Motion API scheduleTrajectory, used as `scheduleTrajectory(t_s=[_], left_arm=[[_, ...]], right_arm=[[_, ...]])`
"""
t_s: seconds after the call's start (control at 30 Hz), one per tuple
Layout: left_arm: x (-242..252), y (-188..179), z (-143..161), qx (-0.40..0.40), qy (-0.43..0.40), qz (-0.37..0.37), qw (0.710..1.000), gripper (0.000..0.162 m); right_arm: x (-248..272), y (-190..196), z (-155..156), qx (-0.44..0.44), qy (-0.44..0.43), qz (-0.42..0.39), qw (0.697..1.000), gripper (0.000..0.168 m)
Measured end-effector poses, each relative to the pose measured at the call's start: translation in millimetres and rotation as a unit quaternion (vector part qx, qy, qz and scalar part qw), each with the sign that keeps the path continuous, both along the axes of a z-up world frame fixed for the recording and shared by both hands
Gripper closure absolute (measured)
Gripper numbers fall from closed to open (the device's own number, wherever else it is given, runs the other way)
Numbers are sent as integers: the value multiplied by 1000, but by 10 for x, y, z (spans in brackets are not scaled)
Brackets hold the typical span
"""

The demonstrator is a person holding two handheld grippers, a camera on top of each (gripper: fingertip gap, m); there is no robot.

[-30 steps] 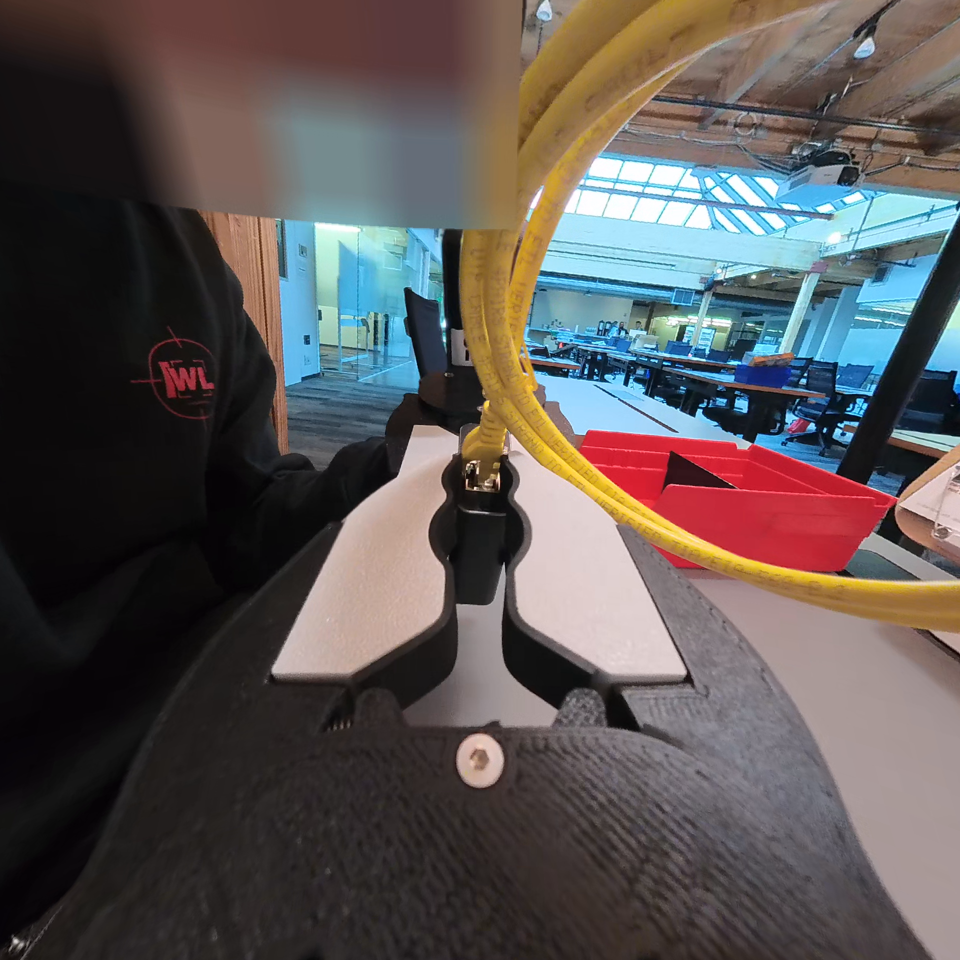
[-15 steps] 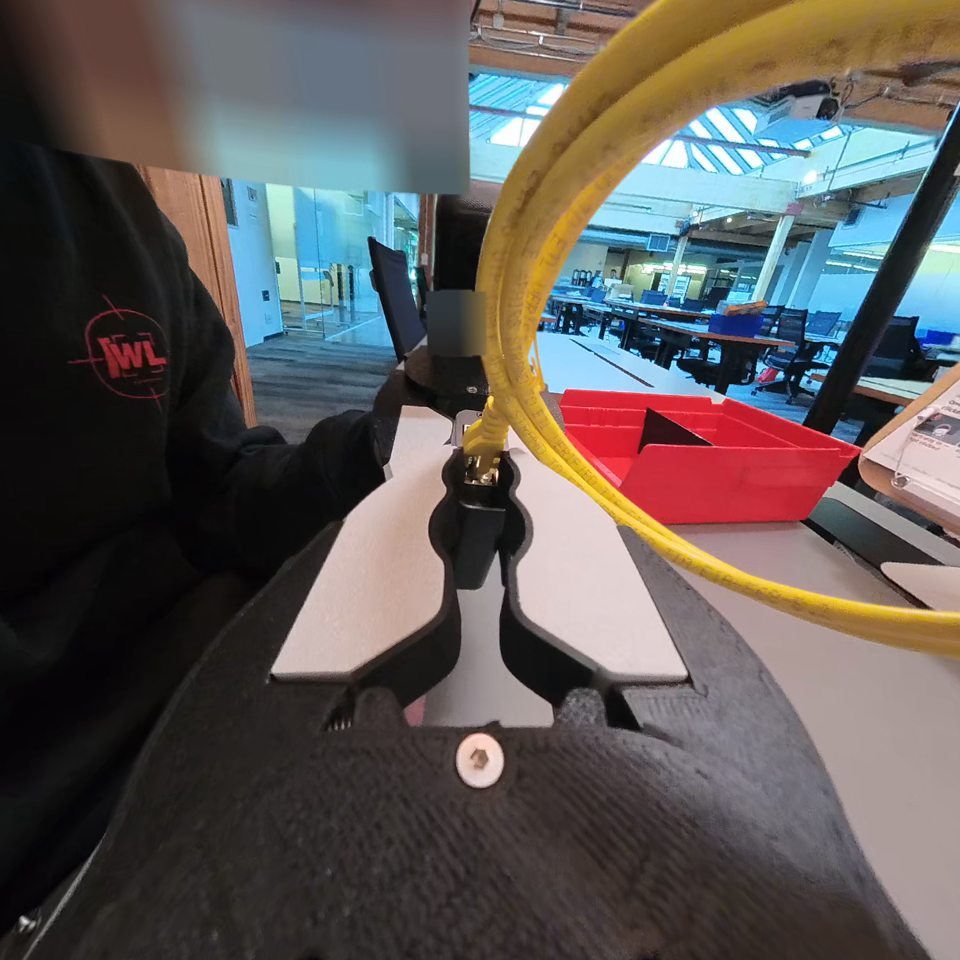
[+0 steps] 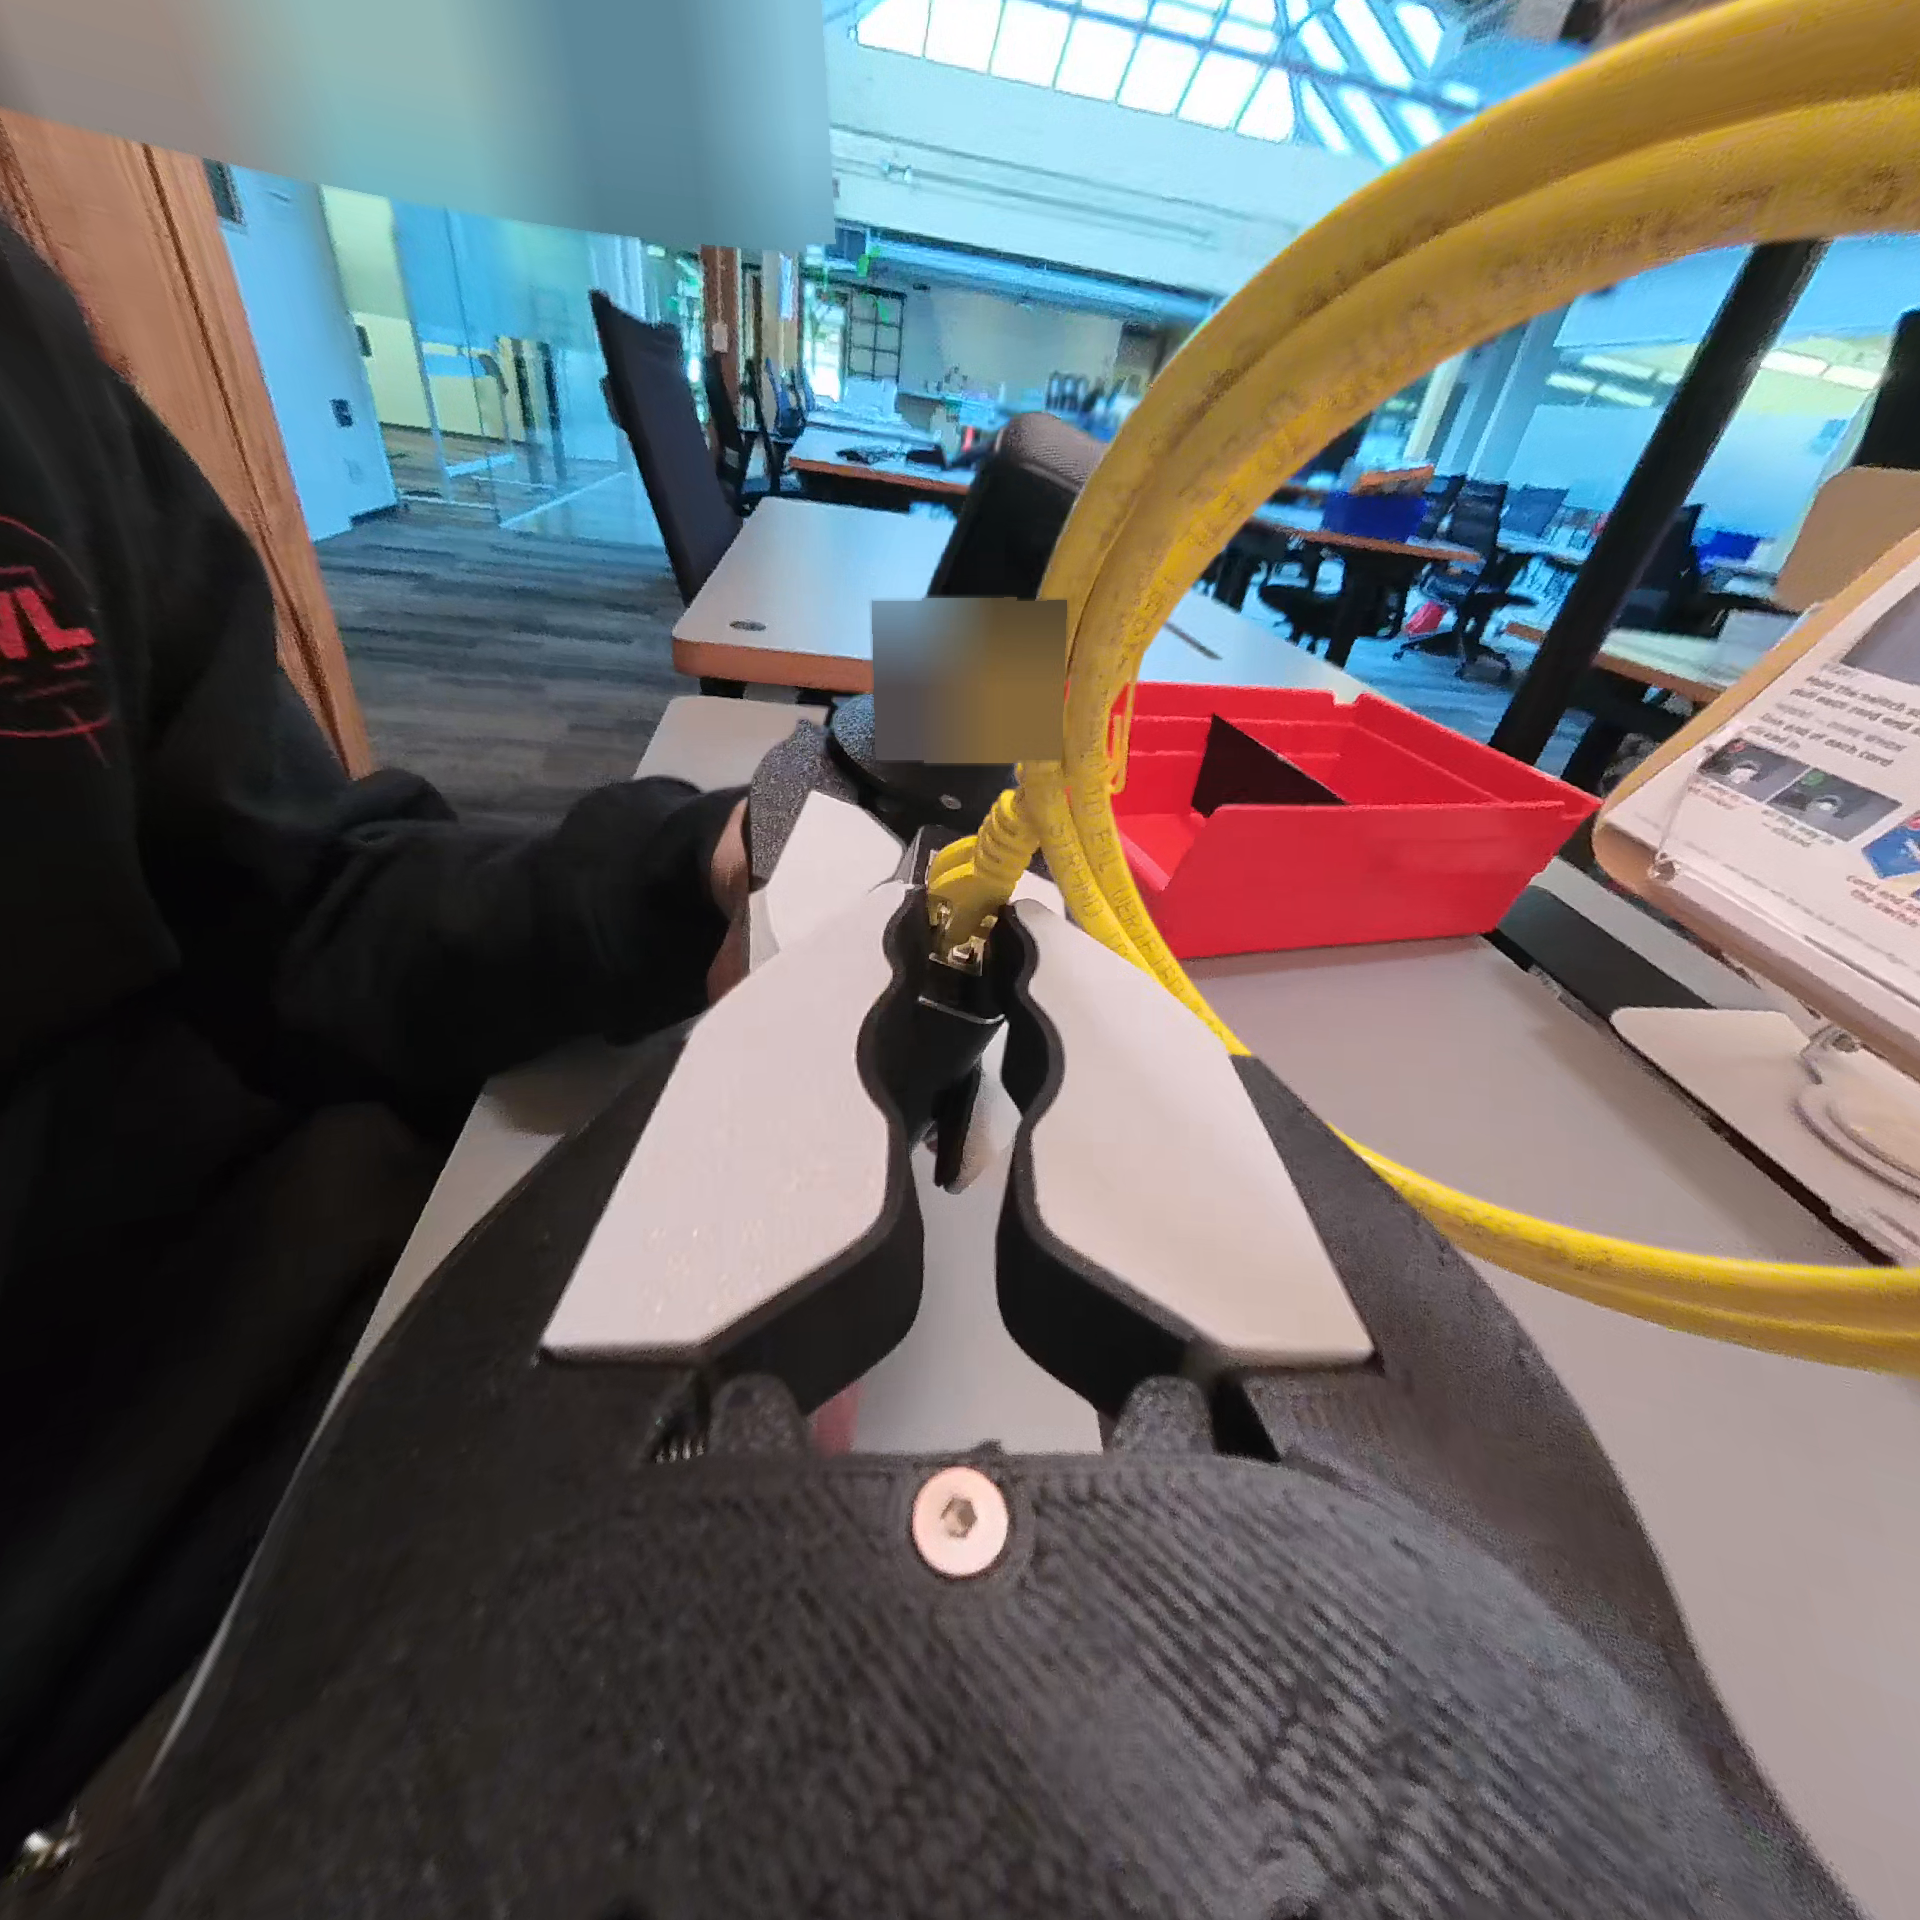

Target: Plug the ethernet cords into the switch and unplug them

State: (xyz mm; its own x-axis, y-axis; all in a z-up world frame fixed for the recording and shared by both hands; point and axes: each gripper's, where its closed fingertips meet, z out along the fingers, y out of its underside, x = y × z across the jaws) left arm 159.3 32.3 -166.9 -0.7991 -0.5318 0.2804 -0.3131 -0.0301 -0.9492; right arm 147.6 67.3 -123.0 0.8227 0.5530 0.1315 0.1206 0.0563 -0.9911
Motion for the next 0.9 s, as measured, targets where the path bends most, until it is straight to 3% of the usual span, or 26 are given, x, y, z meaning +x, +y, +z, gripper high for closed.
scheduleTrajectory(t_s=[0.23,0.57,0.7,0.9], left_arm=[[14,3,17,-76,24,-29,996,135],[144,91,-99,-93,49,-8,994,134],[177,146,-152,-60,42,15,997,134],[213,176,-170,-96,63,14,993,134]], right_arm=[[60,48,-26,-18,-4,-33,999,155],[212,153,-157,-75,38,-30,996,154],[212,189,-177,-102,64,-16,993,154],[265,262,-211,-125,85,-15,988,155]])
